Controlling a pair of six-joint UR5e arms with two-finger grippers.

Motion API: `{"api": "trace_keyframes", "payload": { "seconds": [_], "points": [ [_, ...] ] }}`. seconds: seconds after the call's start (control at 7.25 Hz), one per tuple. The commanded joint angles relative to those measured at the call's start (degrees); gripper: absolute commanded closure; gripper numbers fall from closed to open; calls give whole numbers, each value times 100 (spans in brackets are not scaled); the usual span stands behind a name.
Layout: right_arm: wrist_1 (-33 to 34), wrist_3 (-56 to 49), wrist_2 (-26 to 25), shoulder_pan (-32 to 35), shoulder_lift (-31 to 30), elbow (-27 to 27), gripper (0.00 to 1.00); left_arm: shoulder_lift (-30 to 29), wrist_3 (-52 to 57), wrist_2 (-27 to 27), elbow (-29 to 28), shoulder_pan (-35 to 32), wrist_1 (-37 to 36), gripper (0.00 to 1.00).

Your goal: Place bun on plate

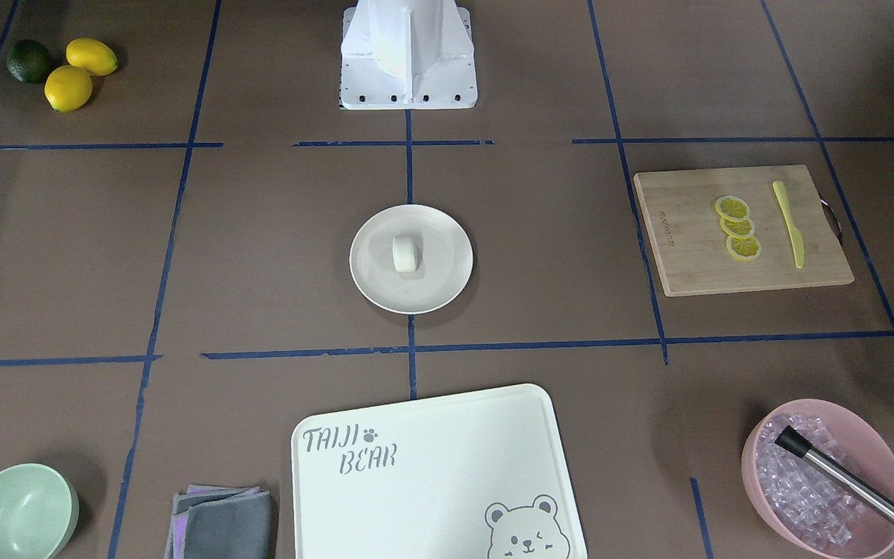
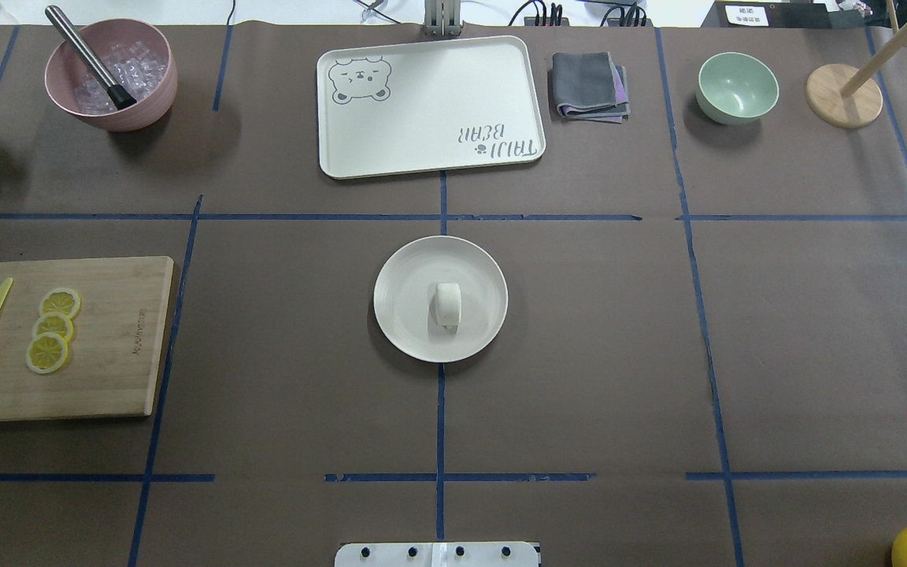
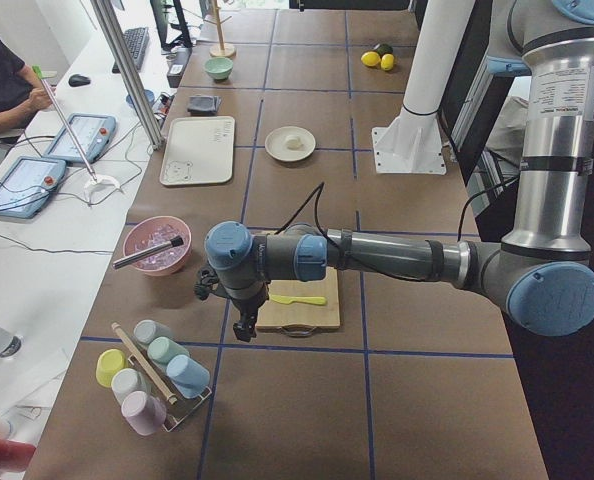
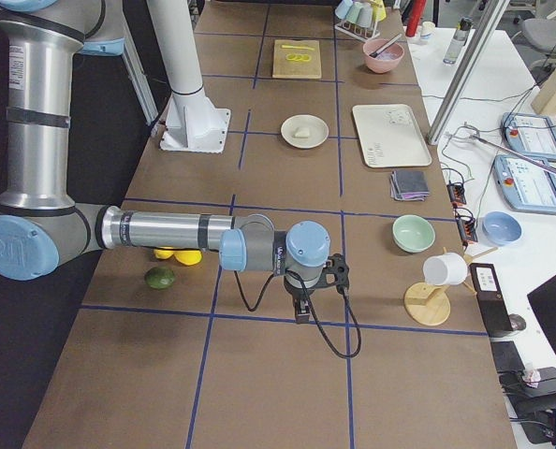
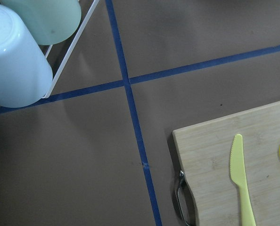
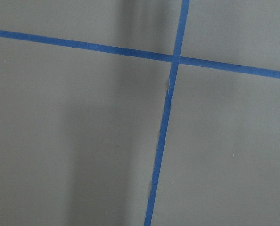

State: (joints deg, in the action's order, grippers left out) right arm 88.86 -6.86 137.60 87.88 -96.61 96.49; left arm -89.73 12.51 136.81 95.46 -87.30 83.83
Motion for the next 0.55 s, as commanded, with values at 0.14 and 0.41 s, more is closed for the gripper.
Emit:
{"api": "trace_keyframes", "payload": {
  "seconds": [0.14,0.41],
  "points": [
    [9,0,-22,-61,133,27,0,254,6,21,87,-6,20,0],
    [0,0,-22,-61,142,19,0,297,6,4,628,-15,-94,0]
  ]
}}
